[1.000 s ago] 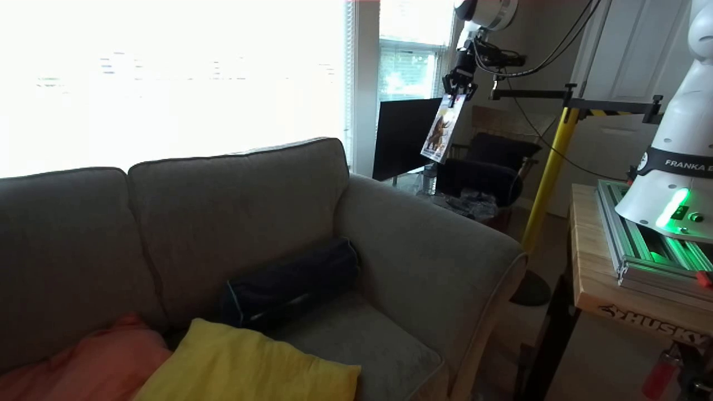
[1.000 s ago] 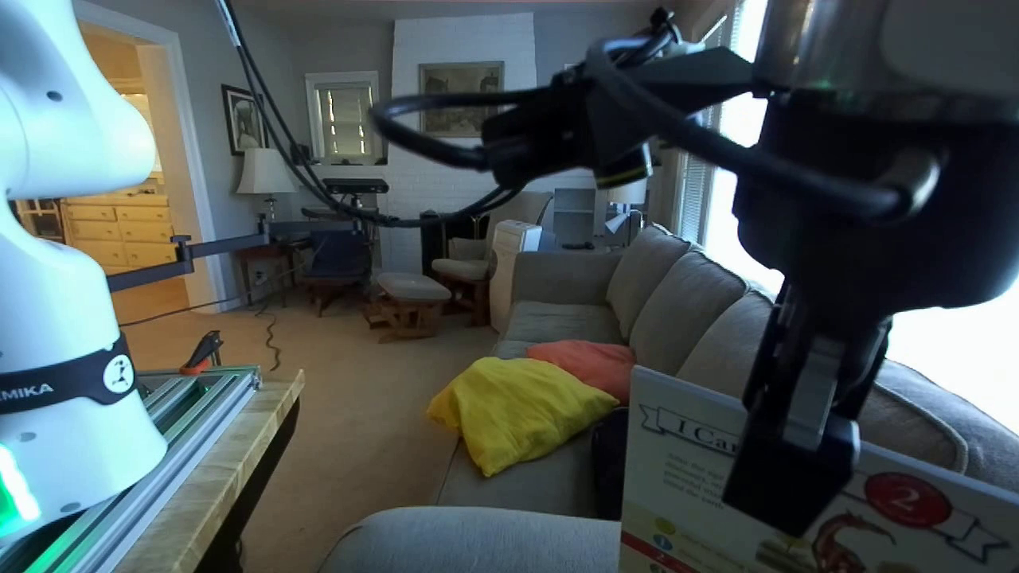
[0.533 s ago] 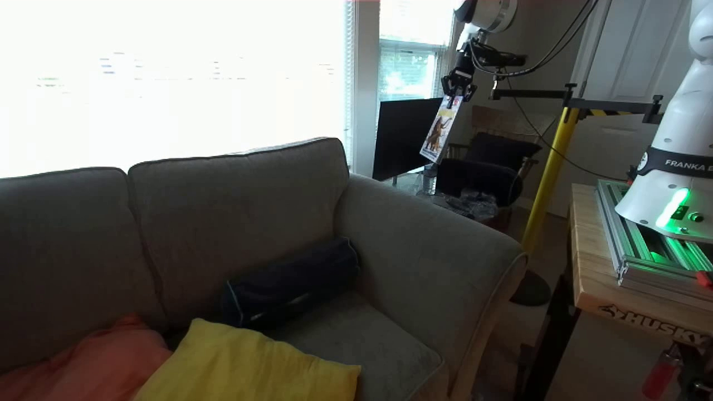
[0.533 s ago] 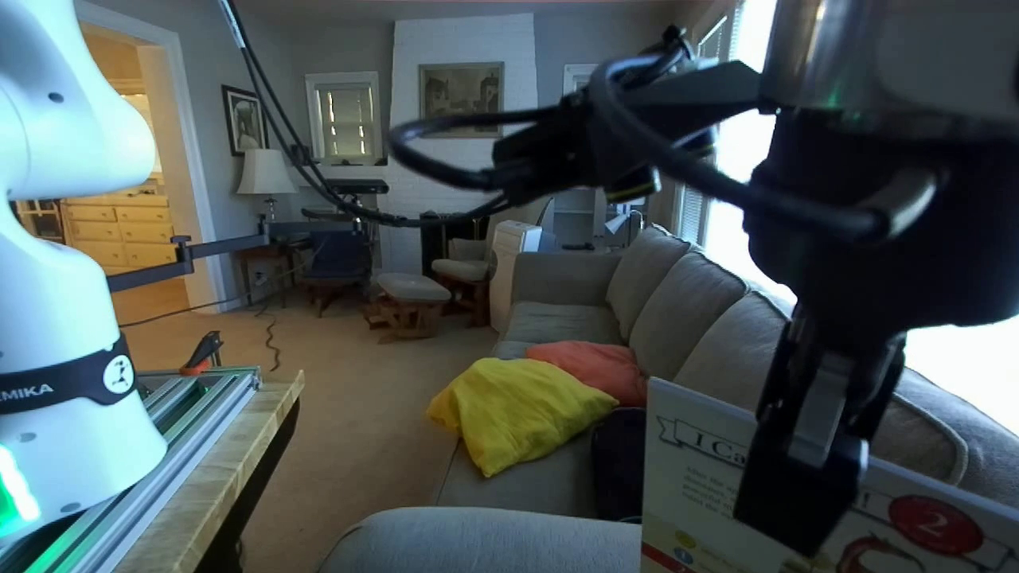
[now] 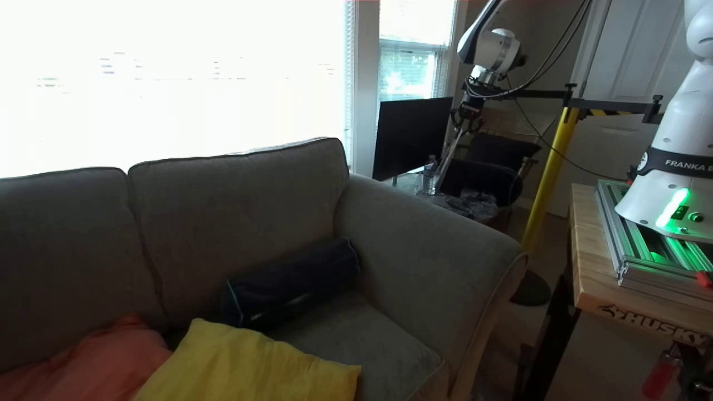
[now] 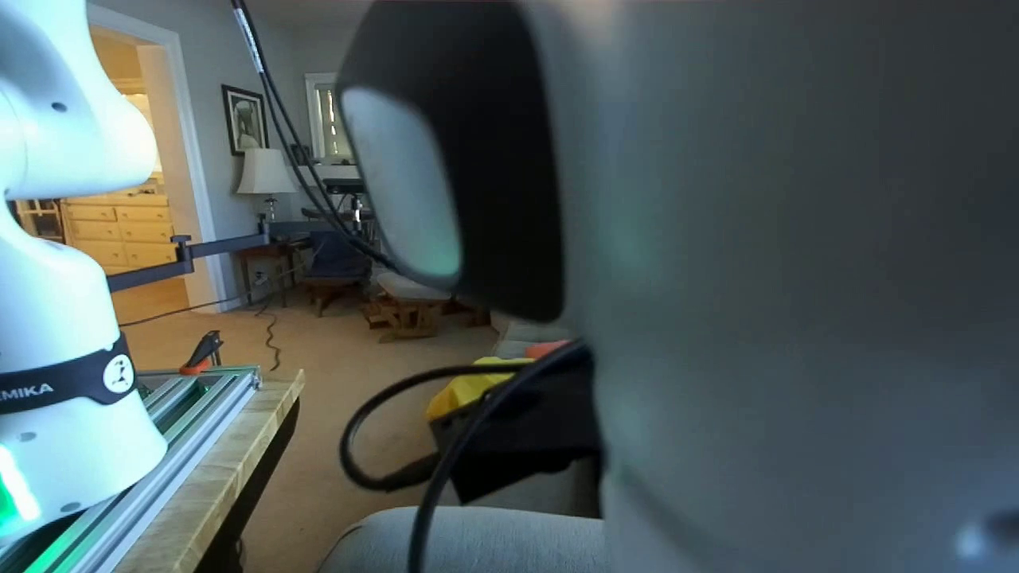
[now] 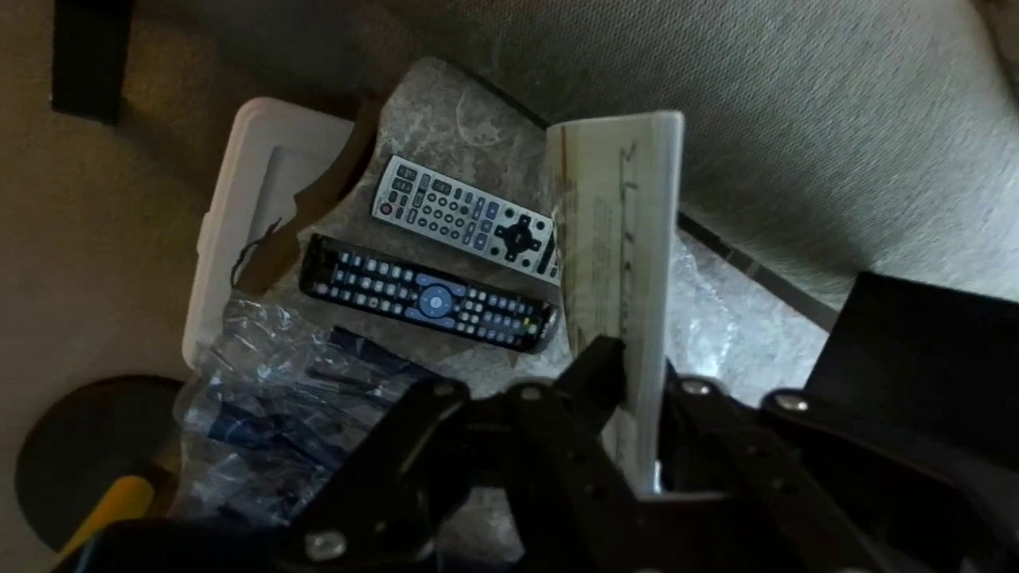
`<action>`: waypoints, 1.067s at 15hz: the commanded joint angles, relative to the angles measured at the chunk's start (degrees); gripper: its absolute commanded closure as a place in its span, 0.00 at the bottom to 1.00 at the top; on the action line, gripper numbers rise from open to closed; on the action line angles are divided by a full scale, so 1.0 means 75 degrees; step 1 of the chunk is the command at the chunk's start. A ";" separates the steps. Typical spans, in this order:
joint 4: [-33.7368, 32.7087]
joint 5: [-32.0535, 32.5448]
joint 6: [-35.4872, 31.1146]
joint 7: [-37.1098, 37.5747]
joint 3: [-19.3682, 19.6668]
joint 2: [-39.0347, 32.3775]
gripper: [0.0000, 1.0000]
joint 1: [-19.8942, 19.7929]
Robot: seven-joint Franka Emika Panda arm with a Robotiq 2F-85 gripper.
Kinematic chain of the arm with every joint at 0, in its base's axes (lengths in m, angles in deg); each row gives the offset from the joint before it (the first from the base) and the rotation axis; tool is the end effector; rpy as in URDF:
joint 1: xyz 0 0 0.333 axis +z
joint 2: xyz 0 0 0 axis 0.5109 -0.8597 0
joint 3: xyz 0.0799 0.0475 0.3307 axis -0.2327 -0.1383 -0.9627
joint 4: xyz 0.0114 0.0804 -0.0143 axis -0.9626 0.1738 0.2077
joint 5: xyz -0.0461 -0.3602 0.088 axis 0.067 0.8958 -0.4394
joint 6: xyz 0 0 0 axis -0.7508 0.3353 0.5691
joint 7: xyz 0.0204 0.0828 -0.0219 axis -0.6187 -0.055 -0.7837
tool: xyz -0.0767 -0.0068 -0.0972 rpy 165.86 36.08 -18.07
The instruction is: Take the book off of the armrest and put it on the table
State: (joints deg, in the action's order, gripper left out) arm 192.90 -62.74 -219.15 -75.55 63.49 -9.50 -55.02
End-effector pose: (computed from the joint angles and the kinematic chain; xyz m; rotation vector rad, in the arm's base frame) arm 0.4678 -0.3550 0.2412 -2.2700 1.7615 -0.1267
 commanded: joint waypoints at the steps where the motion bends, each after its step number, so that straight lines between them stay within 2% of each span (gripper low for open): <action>1: 0.0419 -0.1458 -0.0706 -0.0089 -0.0258 -0.0239 0.98 -0.0345; 9: 0.0380 -0.5523 -0.1403 -0.0686 -0.0372 -0.0746 0.98 -0.0545; 13: 0.0076 -0.7925 -0.2314 -0.1781 -0.1160 -0.0732 0.98 -0.1028; 16: -0.0545 -0.9700 -0.2899 -0.2903 -0.1522 -0.0879 0.98 -0.1224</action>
State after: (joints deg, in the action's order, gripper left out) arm 193.45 -124.26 -237.17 -89.68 55.07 -14.97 -61.84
